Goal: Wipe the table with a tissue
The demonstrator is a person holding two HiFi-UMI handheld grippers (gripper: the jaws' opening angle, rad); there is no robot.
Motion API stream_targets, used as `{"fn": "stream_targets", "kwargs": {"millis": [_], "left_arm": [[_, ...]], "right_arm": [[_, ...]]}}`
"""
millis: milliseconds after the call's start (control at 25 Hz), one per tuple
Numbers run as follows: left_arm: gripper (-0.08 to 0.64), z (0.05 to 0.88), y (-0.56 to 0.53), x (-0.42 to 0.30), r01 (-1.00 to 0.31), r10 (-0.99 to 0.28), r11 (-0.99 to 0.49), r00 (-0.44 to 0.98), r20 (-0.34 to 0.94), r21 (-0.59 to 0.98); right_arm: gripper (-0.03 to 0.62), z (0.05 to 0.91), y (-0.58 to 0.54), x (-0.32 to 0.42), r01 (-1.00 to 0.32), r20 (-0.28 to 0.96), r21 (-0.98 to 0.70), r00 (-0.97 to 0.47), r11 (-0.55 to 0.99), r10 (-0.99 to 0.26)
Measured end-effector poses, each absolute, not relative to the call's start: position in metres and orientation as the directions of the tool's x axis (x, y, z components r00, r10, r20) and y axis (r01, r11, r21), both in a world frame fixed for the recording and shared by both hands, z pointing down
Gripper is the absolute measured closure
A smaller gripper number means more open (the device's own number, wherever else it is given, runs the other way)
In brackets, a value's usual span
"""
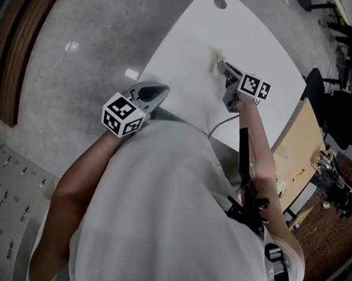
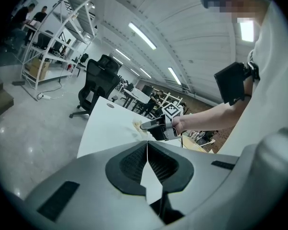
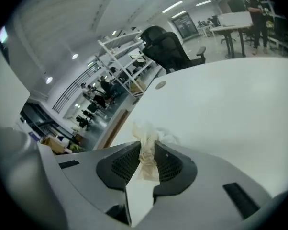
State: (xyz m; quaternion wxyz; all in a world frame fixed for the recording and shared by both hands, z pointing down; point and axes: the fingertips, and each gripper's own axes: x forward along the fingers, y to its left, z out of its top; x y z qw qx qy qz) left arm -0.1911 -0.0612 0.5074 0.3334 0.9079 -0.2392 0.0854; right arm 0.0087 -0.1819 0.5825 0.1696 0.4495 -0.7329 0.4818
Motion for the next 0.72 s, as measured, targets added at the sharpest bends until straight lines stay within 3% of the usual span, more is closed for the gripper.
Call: {"fn": "stream_targets", "kwargs": {"millis": [200, 400, 720], "left_arm": [[0.552, 0.511, -0.069, -0.199, -0.500, -0.401, -0.642, 0.865, 0.301, 0.581], [0.552, 0.515, -0.070, -0.213, -0.514, -0.421, -0.622, 0.856, 0.301, 0.591], [0.552, 0.518, -0.072, -0.216, -0.527, -0.431, -0.610, 0.847, 0.311, 0.592]], "right_arm": [[0.502, 0.591, -0.190, 0.026, -0.789, 0.692, -0.614, -0.521, -0.028, -0.500], [0.502, 0.612, -0.187, 0.028, -0.942, 0.835, -0.305, -0.335, 0.139, -0.435], [0.502, 0.617, -0.180, 0.015, -0.954, 0.871, 0.034, -0.118, 0.297, -0.478]]}}
